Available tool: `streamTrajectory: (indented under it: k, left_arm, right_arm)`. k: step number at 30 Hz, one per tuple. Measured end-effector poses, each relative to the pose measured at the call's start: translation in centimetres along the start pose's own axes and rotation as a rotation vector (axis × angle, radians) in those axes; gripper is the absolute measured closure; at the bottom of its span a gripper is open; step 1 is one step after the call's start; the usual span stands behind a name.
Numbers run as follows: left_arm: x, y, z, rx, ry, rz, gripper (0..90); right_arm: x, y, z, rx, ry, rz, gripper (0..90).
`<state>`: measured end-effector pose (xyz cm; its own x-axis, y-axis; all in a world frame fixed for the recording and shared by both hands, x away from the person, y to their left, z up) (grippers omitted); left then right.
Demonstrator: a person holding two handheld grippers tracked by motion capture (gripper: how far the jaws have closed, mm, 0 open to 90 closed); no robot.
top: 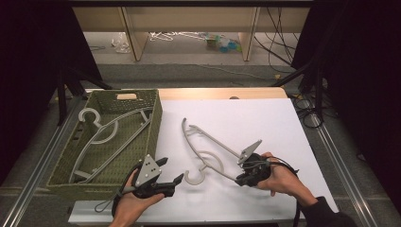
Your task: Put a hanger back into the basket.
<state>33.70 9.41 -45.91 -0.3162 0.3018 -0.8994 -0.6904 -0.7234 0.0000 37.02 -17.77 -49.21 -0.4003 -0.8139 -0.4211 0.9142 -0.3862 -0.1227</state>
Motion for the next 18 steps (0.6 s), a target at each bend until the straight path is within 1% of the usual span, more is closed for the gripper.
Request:
streamTrajectory:
  k: [1,2,3,4,5,6,8,9,11,12,13,14,15,16,17,18]
  left_arm:
    - [0.0,0.0,0.0,0.0,0.0,0.0,26.0]
    - [-0.1,0.1,-0.3,0.001,-0.002,-0.014,26.0]
    - [-0.4,0.5,-0.6,-0.003,-0.019,-0.022,26.4]
    - [-0.4,0.5,-0.6,-0.003,-0.019,-0.022,26.4]
    - [-0.6,1.0,-0.8,0.008,-0.026,-0.038,26.4]
    - [-1.0,1.7,-1.1,0.017,-0.045,-0.082,26.5]
    - [-1.3,2.1,-1.5,0.009,-0.057,-0.13,26.7]
    - [-1.3,2.1,-1.5,0.009,-0.057,-0.13,26.7]
    - [-1.4,2.4,-2.3,0.036,-0.081,-0.137,26.7]
    - [-1.4,2.2,-2.6,0.036,-0.107,-0.159,26.9]
    - [-1.6,2.0,-3.4,0.027,-0.124,-0.176,28.1]
    - [-1.6,2.0,-3.4,0.027,-0.124,-0.176,28.4]
    - [-1.7,1.8,-3.9,0.03,-0.134,-0.17,29.0]
    - [-2.0,1.4,-4.7,0.024,-0.159,-0.174,29.8]
    - [-2.2,1.2,-5.2,0.027,-0.178,-0.184,30.7]
    - [-2.3,1.2,-5.7,0.035,-0.186,-0.184,31.9]
  right_arm:
    - [0.0,0.0,0.0,0.0,0.0,0.0,82.2]
    - [0.2,-0.1,0.4,-0.008,0.004,0.01,82.2]
    - [0.6,-0.4,1.0,-0.036,0.019,0.023,82.1]
    - [0.6,-0.4,1.0,-0.036,0.019,0.023,82.1]
    - [0.8,-0.5,1.4,-0.05,0.022,0.033,82.1]
    - [1.2,-0.9,1.9,-0.068,0.026,0.044,82.0]
    - [1.7,-1.1,2.4,-0.091,0.018,0.054,81.9]
    - [1.8,-1.2,2.5,-0.08,0.03,0.052,81.9]
    - [2.1,-1.2,2.7,-0.082,0.037,0.053,81.9]
    - [2.3,-1.2,2.8,-0.088,0.034,0.054,81.9]
    - [2.6,-1.4,3.0,-0.088,0.032,0.06,81.9]
    - [2.8,-1.5,3.1,-0.103,0.03,0.064,81.9]
    - [2.9,-1.6,3.1,-0.097,0.036,0.063,81.9]
    - [3.1,-1.6,3.2,-0.109,0.022,0.069,81.9]
    - [3.1,-1.5,3.2,-0.092,0.034,0.069,81.9]
    - [3.1,-1.6,3.2,-0.096,0.039,0.071,81.9]
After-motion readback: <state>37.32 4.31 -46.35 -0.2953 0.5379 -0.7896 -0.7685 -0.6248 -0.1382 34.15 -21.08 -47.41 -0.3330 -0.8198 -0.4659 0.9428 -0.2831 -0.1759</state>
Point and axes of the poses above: each handheld gripper's, and its own axes: z roughly backward along the jaws, x roughly out of its underside, y roughly to its right, the point moved 6 cm from there along -z, roughly forward along the jaws, and after that the axes turned 1 degree about z, right-handed, at the moved point
